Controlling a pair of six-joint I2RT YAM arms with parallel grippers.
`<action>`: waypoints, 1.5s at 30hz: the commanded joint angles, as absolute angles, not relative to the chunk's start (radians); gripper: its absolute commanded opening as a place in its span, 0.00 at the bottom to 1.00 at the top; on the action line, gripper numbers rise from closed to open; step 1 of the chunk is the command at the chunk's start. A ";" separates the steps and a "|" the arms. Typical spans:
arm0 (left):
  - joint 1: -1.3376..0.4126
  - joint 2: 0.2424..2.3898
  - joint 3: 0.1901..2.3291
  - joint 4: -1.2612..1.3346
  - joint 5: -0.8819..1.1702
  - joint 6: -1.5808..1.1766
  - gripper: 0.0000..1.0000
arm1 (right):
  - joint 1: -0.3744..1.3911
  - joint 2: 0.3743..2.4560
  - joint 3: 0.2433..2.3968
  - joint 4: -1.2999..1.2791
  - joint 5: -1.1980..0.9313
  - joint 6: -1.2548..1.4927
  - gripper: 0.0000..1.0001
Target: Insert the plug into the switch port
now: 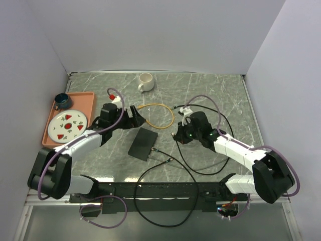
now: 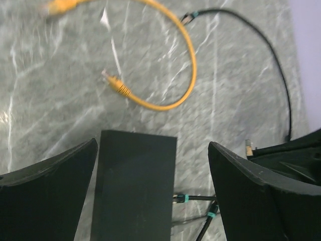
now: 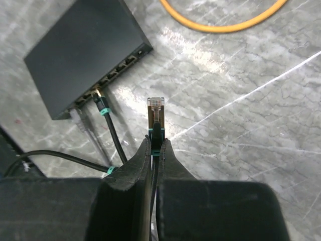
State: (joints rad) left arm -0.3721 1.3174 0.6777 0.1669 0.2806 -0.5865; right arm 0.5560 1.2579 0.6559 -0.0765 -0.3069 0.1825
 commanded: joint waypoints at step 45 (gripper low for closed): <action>-0.443 1.551 0.638 0.242 0.328 -0.617 0.91 | 0.818 1.595 0.911 -0.189 -0.129 0.014 0.00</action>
State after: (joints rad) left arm -0.4397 1.5669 0.6281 0.2787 0.3508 -0.6212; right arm 0.8013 1.5776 0.8566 -0.1772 -0.1497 0.0311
